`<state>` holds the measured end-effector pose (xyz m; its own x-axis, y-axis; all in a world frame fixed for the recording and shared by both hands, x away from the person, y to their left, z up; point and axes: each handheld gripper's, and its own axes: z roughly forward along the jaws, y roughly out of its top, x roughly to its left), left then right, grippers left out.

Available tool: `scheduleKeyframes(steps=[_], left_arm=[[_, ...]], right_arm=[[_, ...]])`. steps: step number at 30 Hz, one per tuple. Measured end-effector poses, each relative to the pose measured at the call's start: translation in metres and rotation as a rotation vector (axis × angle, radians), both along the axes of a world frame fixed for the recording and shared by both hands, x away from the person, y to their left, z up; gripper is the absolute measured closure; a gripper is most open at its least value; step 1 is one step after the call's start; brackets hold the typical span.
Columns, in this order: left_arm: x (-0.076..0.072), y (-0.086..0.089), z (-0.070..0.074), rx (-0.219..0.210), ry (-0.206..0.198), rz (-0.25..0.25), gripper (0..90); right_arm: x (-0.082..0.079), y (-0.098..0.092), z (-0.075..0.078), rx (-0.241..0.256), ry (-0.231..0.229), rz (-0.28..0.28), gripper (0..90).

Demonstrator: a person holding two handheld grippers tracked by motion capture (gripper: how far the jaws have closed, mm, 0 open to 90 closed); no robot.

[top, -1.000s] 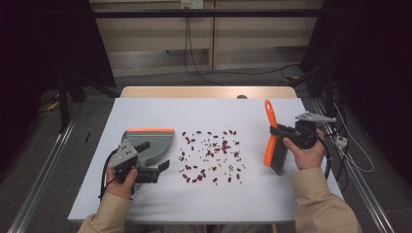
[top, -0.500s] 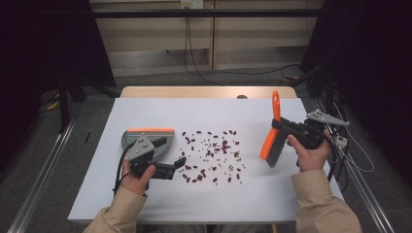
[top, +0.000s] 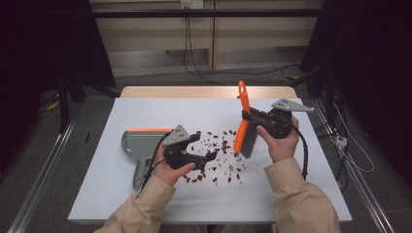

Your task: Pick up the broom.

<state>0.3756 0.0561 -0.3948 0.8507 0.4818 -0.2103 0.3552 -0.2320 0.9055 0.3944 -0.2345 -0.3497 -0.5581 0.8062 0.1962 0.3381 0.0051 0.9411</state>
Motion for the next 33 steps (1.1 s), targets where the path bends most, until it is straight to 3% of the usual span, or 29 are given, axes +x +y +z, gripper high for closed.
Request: scheduleKeyframes(steps=[7, 11, 12, 16, 17, 20, 23, 24, 25, 26, 28, 33], left_arm=[[0.008, -0.019, -0.013, 0.049, 0.045, 0.009, 22.6], [0.012, -0.022, -0.018, 0.044, 0.07, 0.015, 32.7], [0.013, -0.022, -0.019, 0.036, 0.068, 0.015, 42.6], [0.012, -0.022, -0.018, 0.006, 0.07, 0.011, 65.9], [0.011, -0.023, -0.017, 0.023, 0.076, 0.033, 66.2], [0.011, -0.02, -0.017, 0.024, 0.096, 0.067, 68.1], [0.012, -0.012, -0.016, 0.029, 0.061, 0.141, 70.6], [0.012, -0.012, -0.016, 0.029, 0.061, 0.141, 70.9], [0.012, -0.01, -0.015, 0.025, 0.061, 0.155, 70.9], [0.013, -0.008, -0.014, 0.023, 0.056, 0.175, 70.9], [0.013, -0.006, -0.015, 0.021, 0.055, 0.194, 70.9], [0.013, -0.004, -0.014, 0.024, 0.034, 0.226, 70.9]], right_arm=[[0.007, 0.031, -0.005, -0.015, -0.01, 0.037, 71.4], [0.008, 0.045, -0.005, -0.025, -0.006, 0.064, 71.4], [0.007, 0.049, -0.005, -0.028, -0.008, 0.071, 71.3], [0.009, 0.057, -0.006, -0.021, 0.005, 0.081, 71.4], [0.009, 0.059, -0.007, -0.024, 0.003, 0.083, 71.3], [0.009, 0.065, -0.008, -0.031, 0.002, 0.077, 71.0], [0.01, 0.068, -0.009, -0.018, 0.011, 0.046, 69.2], [0.009, 0.07, -0.009, -0.034, 0.003, 0.033, 63.5], [0.009, 0.07, -0.009, -0.034, 0.003, 0.033, 63.5], [0.009, 0.073, -0.011, -0.029, 0.006, 0.008, 51.3], [0.007, 0.076, -0.013, -0.019, 0.007, -0.006, 41.3], [0.005, 0.079, -0.02, 0.017, 0.044, -0.057, 33.7]])
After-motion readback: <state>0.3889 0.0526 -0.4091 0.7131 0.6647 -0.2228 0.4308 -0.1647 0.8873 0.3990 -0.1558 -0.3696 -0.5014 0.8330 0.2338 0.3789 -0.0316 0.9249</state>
